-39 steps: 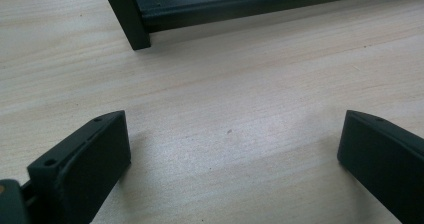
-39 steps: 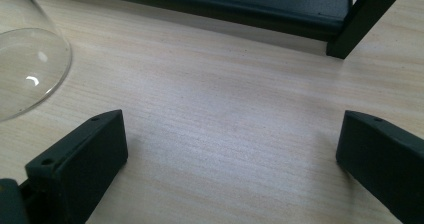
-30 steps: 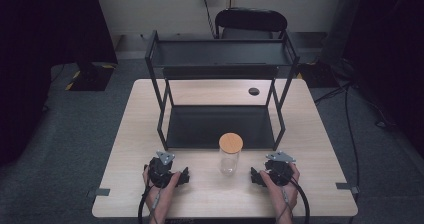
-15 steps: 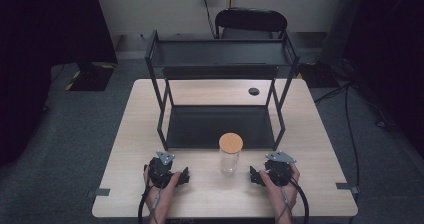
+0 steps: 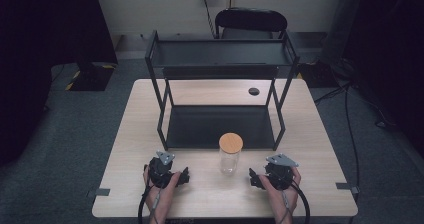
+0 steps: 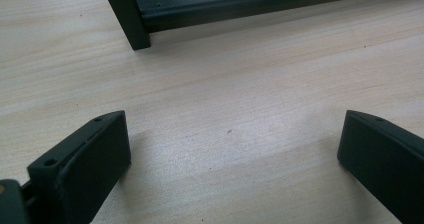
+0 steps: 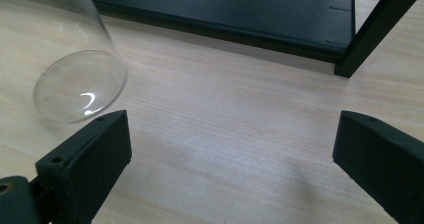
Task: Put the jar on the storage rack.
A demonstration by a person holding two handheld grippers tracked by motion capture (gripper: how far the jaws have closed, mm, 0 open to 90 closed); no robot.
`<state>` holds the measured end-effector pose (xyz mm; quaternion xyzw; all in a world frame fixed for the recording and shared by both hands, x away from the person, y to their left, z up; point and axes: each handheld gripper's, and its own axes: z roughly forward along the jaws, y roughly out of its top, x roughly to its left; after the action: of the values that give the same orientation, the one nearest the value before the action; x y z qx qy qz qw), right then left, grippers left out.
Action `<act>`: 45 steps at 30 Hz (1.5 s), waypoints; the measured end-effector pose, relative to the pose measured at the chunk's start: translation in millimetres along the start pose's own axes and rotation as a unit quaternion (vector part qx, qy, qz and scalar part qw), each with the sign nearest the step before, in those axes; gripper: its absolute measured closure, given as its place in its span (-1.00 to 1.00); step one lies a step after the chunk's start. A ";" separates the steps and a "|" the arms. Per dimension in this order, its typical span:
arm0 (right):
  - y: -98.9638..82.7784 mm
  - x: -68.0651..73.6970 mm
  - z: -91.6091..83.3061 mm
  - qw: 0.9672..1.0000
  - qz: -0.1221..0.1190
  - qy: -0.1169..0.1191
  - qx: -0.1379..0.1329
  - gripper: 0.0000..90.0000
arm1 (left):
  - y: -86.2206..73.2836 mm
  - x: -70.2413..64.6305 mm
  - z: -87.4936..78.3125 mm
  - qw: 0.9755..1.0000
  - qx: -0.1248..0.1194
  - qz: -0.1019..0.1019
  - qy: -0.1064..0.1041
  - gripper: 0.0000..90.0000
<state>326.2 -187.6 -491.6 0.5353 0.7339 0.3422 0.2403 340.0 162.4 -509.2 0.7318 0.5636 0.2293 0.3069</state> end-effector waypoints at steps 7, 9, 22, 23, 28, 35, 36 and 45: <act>2.1 6.7 -6.9 1.000 -0.008 0.013 -0.008 -0.97 | 0.0 0.0 0.0 1.000 0.000 0.000 0.000 -1.00; 3.4 9.3 -9.4 1.000 -0.013 0.015 -0.010 -0.97 | 0.0 0.0 0.0 1.000 0.000 0.000 0.000 -1.00; 7.9 20.6 -15.2 0.999 -0.025 0.035 -0.017 -0.96 | 0.0 0.0 0.0 1.000 0.000 0.000 0.000 -1.00; 8.6 21.9 -16.0 0.999 -0.027 0.037 -0.018 -0.96 | 0.0 0.0 0.0 1.000 0.000 0.000 0.000 -1.00; 12.8 26.9 -17.9 0.998 -0.035 0.046 -0.019 -0.96 | 0.0 0.0 0.0 1.000 0.000 0.000 0.000 -1.00; 15.4 34.7 -21.4 0.997 -0.044 0.062 -0.024 -0.97 | 0.0 0.0 0.0 1.000 0.000 0.000 0.000 -1.00; 15.9 36.1 -21.6 0.997 -0.045 0.063 -0.025 -0.97 | 0.0 0.0 0.0 1.000 0.000 0.000 0.000 -1.00; 23.3 49.2 -21.4 0.994 -0.055 0.085 -0.029 -0.97 | 0.0 0.0 0.0 1.000 0.000 0.000 0.000 -1.00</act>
<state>310.0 -141.6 -459.3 0.4557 0.7699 0.3938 0.2110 340.1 162.4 -509.2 0.7318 0.5636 0.2293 0.3070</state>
